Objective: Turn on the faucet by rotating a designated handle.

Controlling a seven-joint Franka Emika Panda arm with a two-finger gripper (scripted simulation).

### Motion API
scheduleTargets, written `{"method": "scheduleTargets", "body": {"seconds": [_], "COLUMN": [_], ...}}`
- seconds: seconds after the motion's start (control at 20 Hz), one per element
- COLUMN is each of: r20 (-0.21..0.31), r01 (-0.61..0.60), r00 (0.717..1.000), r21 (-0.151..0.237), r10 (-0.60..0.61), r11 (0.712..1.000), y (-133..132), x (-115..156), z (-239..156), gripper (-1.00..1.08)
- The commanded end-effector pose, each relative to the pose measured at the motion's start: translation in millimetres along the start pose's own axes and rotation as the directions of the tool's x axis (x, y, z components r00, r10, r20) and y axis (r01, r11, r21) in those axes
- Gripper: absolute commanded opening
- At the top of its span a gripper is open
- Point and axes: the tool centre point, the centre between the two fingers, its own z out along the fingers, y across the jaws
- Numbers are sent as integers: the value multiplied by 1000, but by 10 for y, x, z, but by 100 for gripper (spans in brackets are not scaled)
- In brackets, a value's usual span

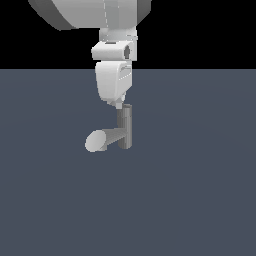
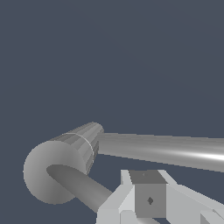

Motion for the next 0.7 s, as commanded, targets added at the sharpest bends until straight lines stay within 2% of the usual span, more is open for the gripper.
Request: {"method": "scheduleTargets", "body": {"seconds": [0.0, 0.65], "r20": [1, -4], "r01": [18, 50], "r00": [1000, 999], "r21": [-5, -22], "r10": [-18, -50], "r11": [1000, 998], "y": [-17, -190], "x": [-157, -682], "z": [29, 117], "gripper": [-100, -100]}}
